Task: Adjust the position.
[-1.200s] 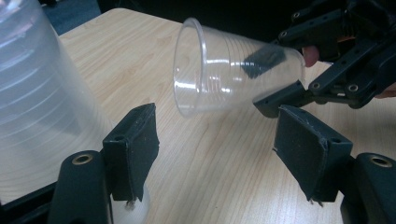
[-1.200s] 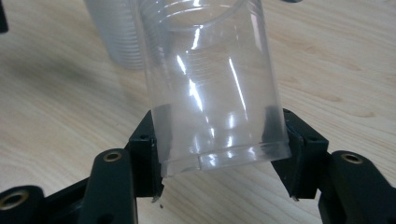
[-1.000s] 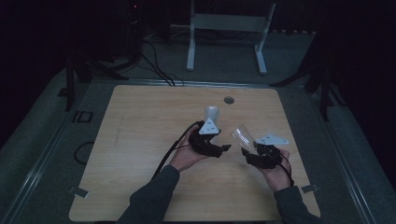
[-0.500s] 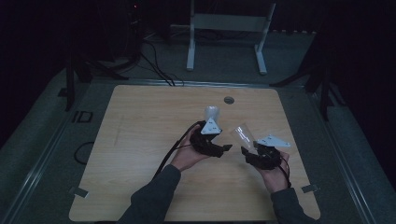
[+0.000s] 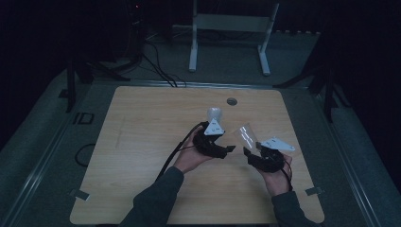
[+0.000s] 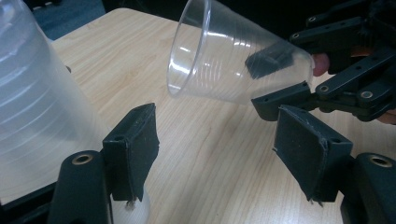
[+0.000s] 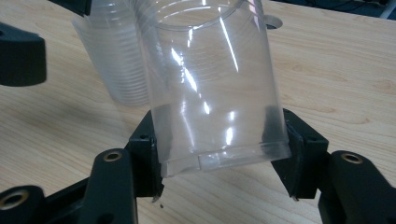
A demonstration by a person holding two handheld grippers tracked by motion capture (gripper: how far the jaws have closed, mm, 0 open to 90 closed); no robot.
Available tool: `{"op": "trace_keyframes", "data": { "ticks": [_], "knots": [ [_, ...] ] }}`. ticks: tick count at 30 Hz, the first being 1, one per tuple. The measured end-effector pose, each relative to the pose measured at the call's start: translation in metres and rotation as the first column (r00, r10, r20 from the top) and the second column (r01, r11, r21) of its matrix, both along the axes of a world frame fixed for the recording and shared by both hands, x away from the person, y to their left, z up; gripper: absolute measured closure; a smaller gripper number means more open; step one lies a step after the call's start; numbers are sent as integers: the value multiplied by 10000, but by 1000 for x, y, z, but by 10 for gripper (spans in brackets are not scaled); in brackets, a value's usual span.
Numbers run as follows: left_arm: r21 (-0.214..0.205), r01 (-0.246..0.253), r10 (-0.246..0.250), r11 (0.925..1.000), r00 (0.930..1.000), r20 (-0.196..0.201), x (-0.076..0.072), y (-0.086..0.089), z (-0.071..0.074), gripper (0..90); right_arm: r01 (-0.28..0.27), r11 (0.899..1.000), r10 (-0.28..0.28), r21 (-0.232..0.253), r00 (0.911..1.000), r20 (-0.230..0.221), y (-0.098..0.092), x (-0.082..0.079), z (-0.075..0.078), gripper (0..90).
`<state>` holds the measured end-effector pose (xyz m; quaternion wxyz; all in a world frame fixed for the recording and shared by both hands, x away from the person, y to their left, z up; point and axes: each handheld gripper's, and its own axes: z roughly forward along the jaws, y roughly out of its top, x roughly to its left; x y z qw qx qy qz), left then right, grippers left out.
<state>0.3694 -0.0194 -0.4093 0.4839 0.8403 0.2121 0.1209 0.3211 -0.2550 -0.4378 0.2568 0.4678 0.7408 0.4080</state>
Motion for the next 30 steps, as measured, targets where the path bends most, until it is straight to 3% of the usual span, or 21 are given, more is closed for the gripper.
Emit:
{"op": "trace_keyframes", "data": {
  "ticks": [10, 30],
  "knots": [
    [-109, -173, 171, 9998, 9998, -136, 2, -3, 0, 299, 126, 9994, -137, 313, 9993, 338, 2, -2, 3, 424],
    [-447, -49, 25, 9990, 9986, -536, 4, -10, 3, 276, 165, 9970, -264, 754, 9910, 1315, 0, -9, 8, 424]
  ]
}}
